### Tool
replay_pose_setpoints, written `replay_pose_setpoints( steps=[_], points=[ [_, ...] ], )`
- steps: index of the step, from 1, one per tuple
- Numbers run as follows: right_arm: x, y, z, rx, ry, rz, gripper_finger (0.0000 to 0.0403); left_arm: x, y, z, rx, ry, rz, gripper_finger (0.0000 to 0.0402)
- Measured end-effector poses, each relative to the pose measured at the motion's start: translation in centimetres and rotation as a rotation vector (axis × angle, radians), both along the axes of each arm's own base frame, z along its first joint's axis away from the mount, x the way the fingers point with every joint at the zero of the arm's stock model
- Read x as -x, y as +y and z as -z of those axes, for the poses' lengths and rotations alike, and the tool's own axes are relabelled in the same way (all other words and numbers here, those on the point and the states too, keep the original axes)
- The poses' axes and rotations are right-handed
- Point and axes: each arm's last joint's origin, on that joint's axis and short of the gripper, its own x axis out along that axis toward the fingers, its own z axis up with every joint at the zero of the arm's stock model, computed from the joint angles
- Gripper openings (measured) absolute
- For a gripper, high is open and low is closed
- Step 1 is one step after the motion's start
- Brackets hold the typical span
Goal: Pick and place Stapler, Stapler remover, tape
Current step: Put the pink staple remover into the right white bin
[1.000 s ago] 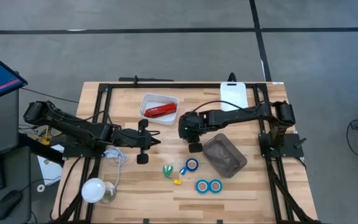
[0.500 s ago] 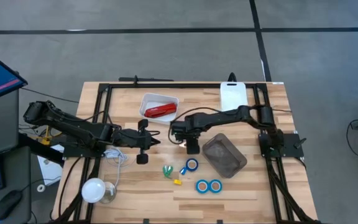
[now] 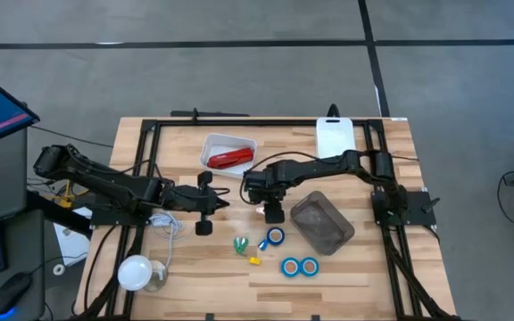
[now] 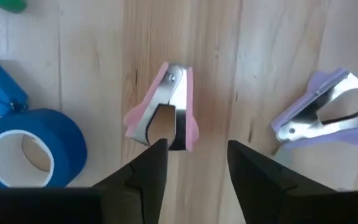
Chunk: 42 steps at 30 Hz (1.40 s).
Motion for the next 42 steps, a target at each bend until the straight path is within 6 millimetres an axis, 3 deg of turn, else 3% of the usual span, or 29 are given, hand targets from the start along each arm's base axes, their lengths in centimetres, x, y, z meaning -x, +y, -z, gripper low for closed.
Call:
replay_pose_setpoints(
  steps=[15,25,42],
  points=[
    [-0.5,-0.3,0.8,0.001,-0.018,-0.029,0.0139,0.0,0.0,0.1,0.009,0.0,-0.005,0.0002],
    [-0.5,-0.3,0.8,-0.001,-0.017,-0.037,0.0065,0.0,0.0,0.1,0.009,-0.001,-0.006,0.0002],
    [-0.4,-0.8,1.1,-0.001,-0.016,-0.064,0.006,0.0,0.0,0.1,0.013,-0.001,-0.008,0.0002]
  ],
)
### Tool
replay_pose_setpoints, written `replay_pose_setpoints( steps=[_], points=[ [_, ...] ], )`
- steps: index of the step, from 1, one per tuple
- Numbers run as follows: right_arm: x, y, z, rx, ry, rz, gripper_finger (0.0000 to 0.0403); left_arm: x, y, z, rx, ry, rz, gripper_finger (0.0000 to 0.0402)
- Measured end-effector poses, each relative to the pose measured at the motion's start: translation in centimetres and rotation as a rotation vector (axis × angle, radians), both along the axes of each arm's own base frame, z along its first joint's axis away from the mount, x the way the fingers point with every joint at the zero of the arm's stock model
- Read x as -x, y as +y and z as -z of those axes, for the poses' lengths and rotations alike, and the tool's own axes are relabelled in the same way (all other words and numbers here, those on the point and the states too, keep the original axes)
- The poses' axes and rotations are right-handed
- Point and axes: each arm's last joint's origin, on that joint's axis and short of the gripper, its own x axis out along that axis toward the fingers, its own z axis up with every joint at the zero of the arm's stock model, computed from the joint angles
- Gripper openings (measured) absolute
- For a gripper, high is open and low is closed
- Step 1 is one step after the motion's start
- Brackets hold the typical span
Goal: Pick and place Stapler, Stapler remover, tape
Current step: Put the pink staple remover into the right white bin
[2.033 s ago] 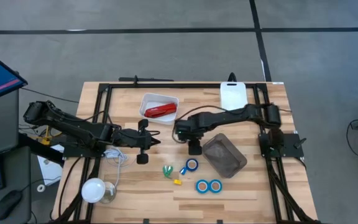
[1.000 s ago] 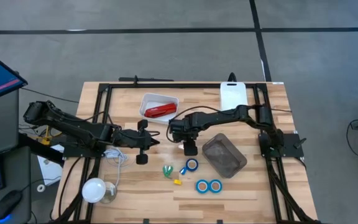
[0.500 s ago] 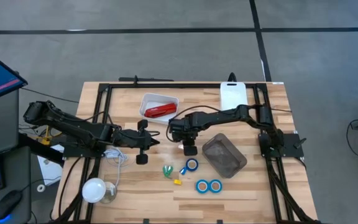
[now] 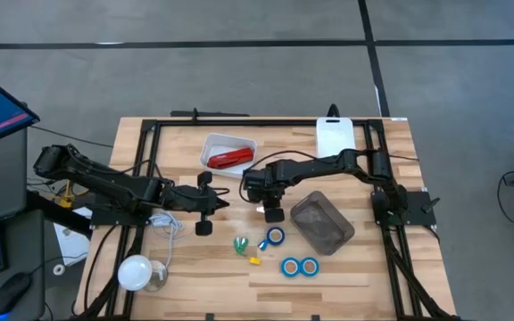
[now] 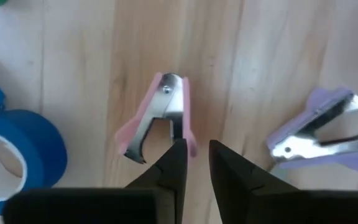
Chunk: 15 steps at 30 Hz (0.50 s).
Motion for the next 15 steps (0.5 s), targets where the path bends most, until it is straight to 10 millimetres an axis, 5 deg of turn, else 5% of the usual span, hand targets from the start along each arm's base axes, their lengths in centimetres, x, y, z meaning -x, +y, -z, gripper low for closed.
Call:
replay_pose_setpoints(
  steps=[15],
  points=[
    [-0.13,0.11,0.09,-0.041,-0.02,-0.014,0.006,0.0,0.0,0.0,0.0,0.0,0.0,0.0002]
  ],
)
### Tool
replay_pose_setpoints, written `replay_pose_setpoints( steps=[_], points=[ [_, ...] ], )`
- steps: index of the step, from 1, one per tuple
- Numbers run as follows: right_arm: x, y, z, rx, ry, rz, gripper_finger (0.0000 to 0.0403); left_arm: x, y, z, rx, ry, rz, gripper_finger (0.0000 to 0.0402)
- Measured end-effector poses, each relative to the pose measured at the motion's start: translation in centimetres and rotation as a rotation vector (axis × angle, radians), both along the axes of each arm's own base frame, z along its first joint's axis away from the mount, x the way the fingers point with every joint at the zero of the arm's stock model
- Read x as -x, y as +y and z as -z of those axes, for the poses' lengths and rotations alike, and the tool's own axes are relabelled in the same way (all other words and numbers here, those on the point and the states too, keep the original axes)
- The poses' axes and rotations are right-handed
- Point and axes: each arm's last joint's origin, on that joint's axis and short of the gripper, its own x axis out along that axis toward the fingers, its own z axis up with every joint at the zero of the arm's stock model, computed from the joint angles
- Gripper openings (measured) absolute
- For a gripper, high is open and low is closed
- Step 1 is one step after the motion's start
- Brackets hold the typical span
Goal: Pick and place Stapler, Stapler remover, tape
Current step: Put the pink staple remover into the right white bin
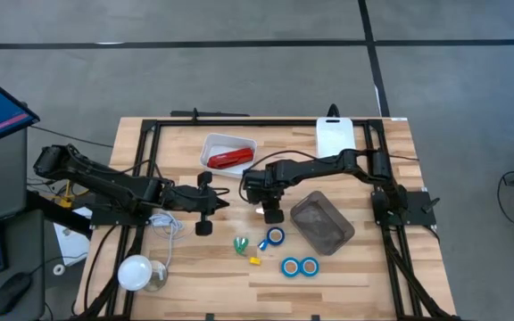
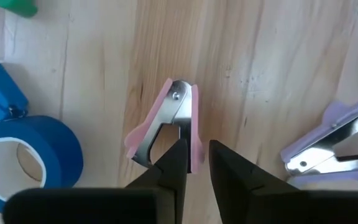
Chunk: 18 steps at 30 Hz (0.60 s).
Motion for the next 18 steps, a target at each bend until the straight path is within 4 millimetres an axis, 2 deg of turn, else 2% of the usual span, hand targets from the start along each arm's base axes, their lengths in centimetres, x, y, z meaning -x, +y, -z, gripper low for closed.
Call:
replay_pose_setpoints(
  steps=[9,14,18],
  points=[
    [0.01,-0.03,0.01,0.001,0.0,-0.002,0.0056,0.0,0.0,0.0,0.0,0.0,0.0,0.0002],
    [-0.06,-0.07,-0.01,0.006,-0.01,-0.025,0.0012,0.0,0.0,0.0,0.0,0.0,0.0,0.0002],
    [-0.09,-0.1,-0.01,0.01,-0.015,-0.039,0.0008,0.0,0.0,0.0,0.0,0.0,0.0,0.0002]
  ],
)
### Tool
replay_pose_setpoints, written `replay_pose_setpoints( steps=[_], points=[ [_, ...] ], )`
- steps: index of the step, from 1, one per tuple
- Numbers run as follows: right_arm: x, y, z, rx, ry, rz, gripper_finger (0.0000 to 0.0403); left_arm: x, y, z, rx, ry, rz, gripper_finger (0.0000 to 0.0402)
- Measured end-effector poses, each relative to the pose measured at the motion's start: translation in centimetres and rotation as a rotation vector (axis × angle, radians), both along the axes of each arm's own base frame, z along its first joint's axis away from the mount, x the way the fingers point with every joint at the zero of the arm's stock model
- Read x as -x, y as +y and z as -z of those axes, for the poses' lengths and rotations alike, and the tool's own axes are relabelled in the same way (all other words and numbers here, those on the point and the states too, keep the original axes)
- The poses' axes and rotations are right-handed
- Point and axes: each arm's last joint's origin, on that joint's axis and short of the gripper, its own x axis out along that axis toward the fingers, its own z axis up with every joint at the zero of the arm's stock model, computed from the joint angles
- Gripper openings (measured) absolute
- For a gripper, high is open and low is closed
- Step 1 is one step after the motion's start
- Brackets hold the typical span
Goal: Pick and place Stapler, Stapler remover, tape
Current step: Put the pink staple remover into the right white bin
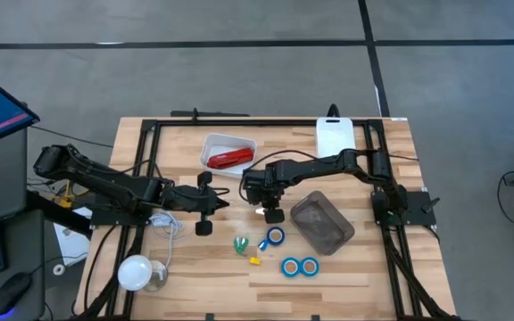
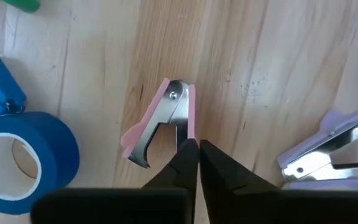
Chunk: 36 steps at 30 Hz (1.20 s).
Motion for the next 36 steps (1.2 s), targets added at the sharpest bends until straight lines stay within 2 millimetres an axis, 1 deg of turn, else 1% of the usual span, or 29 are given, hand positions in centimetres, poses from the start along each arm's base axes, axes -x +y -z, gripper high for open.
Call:
replay_pose_setpoints(
  steps=[9,14,19,23,27,30,33,36],
  points=[
    [-0.1,0.0,-0.3,0.015,-0.003,-0.023,0.0001,0.0,0.0,0.0,0.0,0.0,0.0,0.0002],
    [-0.4,-0.3,-1.6,0.074,0.004,-0.022,0.0,0.0,0.0,0.0,0.001,0.0,0.0,0.0002],
    [-0.5,-1.5,-3.2,0.136,0.01,0.001,0.0,0.0,0.0,0.0,0.003,0.0,-0.002,0.0002],
    [0.0,-2.6,-4.3,0.167,0.043,0.032,0.0,0.0,0.0,0.0,0.006,0.0,-0.004,0.0002],
    [1.2,-3.1,-6.5,0.254,0.05,0.061,0.0,0.0,0.0,0.0,0.009,0.002,-0.006,0.0002],
    [2.4,-3.5,-9.0,0.293,0.01,0.108,0.0,0.0,0.0,0.0,0.009,0.002,-0.006,0.0002],
    [3.9,-4.3,-11.7,0.299,-0.039,0.179,0.0,0.1,0.0,0.3,0.007,0.009,-0.006,0.0002],
    [5.7,-5.3,-14.2,0.382,-0.067,0.254,0.0,0.5,0.1,1.0,0.001,0.033,-0.006,0.0002]
  ],
)
